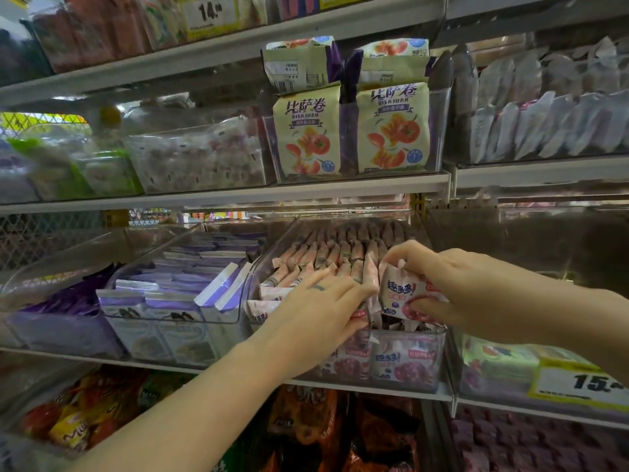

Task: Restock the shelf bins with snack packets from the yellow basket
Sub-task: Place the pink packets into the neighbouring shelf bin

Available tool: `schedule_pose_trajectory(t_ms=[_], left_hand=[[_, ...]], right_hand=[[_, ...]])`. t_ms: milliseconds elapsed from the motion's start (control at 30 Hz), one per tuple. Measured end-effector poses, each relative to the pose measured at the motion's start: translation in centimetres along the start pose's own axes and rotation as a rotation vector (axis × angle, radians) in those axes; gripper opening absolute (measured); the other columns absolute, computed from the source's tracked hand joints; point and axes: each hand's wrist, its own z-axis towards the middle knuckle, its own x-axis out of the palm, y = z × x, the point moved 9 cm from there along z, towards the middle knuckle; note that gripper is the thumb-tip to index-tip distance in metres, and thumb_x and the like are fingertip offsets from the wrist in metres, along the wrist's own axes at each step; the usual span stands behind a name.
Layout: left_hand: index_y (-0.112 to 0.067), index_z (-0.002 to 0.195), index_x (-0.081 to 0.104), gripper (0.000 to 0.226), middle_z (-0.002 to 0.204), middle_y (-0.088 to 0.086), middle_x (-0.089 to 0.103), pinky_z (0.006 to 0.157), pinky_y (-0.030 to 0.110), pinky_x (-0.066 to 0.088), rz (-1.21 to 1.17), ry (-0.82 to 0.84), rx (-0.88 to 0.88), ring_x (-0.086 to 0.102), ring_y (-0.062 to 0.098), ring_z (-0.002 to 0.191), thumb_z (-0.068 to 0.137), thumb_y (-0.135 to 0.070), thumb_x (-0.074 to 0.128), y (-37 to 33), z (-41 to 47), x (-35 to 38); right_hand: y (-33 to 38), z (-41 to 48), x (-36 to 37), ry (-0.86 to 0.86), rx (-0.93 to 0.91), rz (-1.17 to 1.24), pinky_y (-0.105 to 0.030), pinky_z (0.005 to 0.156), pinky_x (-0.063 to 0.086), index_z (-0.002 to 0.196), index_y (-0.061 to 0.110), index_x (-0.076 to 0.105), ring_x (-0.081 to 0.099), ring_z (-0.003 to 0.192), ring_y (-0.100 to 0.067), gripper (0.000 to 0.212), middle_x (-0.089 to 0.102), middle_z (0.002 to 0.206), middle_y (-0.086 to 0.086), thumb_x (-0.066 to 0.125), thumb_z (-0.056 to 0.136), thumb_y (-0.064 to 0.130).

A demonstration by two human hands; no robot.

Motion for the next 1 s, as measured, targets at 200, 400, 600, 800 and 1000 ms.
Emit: schedule_pose_trajectory(t_ms=[200,400,600,800,1000], left_hand=[[-0.024,0.128,0.04,0.04,0.123,-0.006,0.053,0.117,0.044,0.016,0.131,0.053,0.012,0.048,0.017,0.119,0.099,-0.048,0.027,0.5,0.3,0.5],[-0.021,0.134,0.043,0.048,0.127,-0.004,0.06,0.116,0.041,0.017,0.113,0.005,0.052,0.053,0.016,0.119,0.098,-0.048,0.027,0.6,-0.3,0.0],[-0.017,0.133,0.052,0.044,0.123,0.0,0.065,0.105,0.038,0.041,0.097,-0.09,0.1,0.059,0.014,0.117,0.096,-0.039,0.04,0.7,-1.3,-0.5],[-0.02,0.139,0.044,0.047,0.133,0.0,0.058,0.107,0.042,0.04,-0.021,-0.098,0.112,0.053,0.016,0.125,0.096,-0.04,0.041,0.8,-1.4,-0.8],[-0.029,0.142,0.041,0.063,0.146,-0.009,0.043,0.117,0.033,0.018,-0.009,-0.126,-0.165,0.034,0.008,0.136,0.094,-0.065,0.023,4.7,-2.2,-1.8]], right_hand=[[1.9,1.2,0.4,-0.012,-0.061,-0.267,-0.028,0.067,0.041,0.125,0.034,0.025,0.05,0.08,-0.017,0.04,0.051,0.095,0.009,0.05,0.096,0.025],[1.9,2.2,2.6,0.141,-0.024,-0.376,-0.037,0.084,0.042,0.136,0.022,0.03,0.053,0.108,-0.027,0.05,0.046,0.126,-0.003,0.051,0.093,0.009],[1.6,1.6,5.3,0.164,0.006,-0.32,-0.046,0.103,0.042,0.145,0.017,0.02,0.024,0.138,-0.046,0.067,0.011,0.149,-0.005,0.047,0.087,-0.003],[2.1,1.5,4.3,0.084,-0.096,-0.361,-0.046,0.098,0.044,0.118,0.025,0.055,0.049,0.122,-0.023,0.042,0.048,0.126,0.003,0.022,0.099,0.043],[3.3,4.0,1.4,-0.214,-0.067,-0.218,-0.039,0.103,0.036,0.142,0.028,0.037,0.036,0.129,-0.018,0.078,0.042,0.143,0.004,0.013,0.084,0.074]])
